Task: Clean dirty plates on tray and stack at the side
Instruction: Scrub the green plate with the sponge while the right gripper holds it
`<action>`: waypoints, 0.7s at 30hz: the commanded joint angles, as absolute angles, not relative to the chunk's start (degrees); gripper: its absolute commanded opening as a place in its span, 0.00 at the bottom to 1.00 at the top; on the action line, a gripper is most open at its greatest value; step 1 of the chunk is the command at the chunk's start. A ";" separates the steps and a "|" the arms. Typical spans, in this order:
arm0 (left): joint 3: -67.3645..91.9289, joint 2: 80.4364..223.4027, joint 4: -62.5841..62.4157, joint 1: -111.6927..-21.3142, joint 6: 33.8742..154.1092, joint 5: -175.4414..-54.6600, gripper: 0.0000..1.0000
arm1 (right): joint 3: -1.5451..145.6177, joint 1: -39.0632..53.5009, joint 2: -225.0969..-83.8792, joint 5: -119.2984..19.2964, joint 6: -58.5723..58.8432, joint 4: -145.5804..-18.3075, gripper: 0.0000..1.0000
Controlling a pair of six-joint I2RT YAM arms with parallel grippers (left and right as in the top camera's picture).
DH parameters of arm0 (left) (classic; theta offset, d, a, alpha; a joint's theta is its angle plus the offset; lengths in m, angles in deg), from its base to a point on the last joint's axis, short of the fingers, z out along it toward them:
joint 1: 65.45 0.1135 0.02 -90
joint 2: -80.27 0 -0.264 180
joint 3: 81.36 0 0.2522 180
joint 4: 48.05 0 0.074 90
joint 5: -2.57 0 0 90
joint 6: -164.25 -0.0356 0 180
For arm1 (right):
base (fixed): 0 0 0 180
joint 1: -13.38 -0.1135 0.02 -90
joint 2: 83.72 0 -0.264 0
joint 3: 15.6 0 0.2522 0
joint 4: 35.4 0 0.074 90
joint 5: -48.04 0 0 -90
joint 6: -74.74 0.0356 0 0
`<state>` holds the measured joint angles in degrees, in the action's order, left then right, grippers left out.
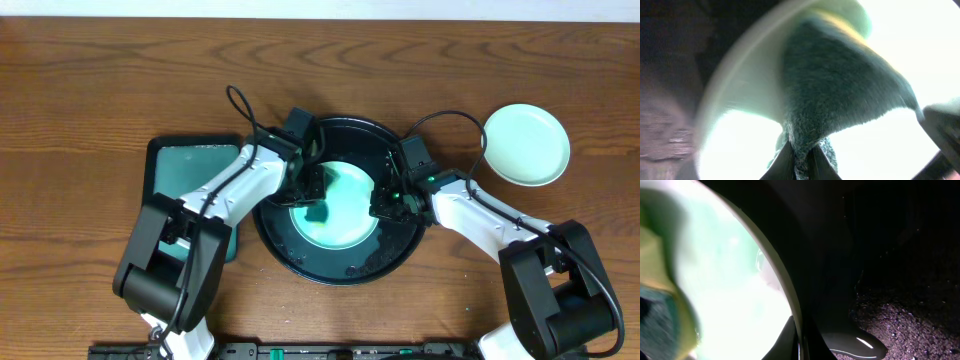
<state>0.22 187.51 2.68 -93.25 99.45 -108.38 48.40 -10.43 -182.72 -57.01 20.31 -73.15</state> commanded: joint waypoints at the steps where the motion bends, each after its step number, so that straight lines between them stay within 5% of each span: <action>1: -2.21 189.68 3.45 -96.76 97.85 -117.85 0.07 | 47.52 -11.46 -185.62 -55.06 21.10 -73.47 0.02; 14: -2.21 189.68 -10.52 -97.22 102.53 -123.14 0.07 | 47.52 -11.48 -185.62 -55.08 21.10 -74.09 0.02; 21: -2.19 189.68 -10.96 -92.57 105.04 -109.30 0.07 | 47.52 -11.48 -185.62 -55.08 21.12 -74.70 0.02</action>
